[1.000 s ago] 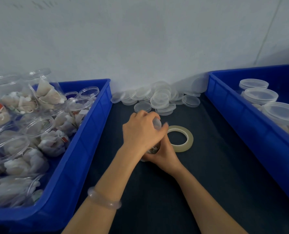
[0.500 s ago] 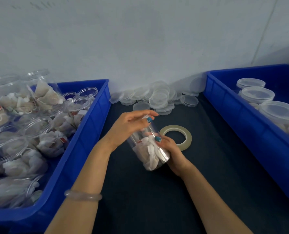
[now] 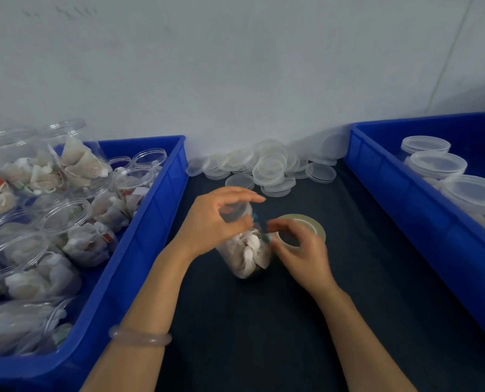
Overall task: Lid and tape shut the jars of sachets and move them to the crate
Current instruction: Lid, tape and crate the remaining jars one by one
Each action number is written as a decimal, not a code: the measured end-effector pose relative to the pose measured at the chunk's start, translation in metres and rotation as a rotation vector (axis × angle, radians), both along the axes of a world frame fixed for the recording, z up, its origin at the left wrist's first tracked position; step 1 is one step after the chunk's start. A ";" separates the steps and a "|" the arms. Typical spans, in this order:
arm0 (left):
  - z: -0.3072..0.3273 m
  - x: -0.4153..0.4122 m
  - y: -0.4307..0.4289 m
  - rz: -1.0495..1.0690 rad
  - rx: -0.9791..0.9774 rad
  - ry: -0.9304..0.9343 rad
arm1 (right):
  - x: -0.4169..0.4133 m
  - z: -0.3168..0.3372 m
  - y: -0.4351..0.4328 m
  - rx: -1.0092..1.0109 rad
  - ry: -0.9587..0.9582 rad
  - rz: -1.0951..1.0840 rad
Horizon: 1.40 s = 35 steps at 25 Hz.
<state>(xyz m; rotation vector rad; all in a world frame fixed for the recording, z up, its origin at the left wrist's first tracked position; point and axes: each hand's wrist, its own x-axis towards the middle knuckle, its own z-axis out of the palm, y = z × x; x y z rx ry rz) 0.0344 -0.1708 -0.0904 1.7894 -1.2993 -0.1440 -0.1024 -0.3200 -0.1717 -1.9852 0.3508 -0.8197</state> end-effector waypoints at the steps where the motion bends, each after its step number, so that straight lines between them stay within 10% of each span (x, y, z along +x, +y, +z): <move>1: -0.003 -0.001 -0.002 0.049 0.062 -0.101 | -0.002 -0.001 -0.007 -0.129 0.041 -0.101; 7: -0.009 -0.006 -0.017 0.124 0.107 -0.363 | -0.016 -0.015 -0.036 -0.397 0.565 0.006; 15: -0.018 -0.009 -0.044 0.196 -0.091 -0.551 | -0.023 -0.011 -0.033 -0.399 0.377 -0.116; 20: -0.033 -0.030 -0.047 0.370 -0.143 -0.924 | -0.022 -0.001 -0.019 0.163 -0.038 -0.076; 35: -0.034 -0.062 -0.065 0.469 -0.407 -0.480 | -0.019 0.001 0.000 -0.013 -0.177 -0.109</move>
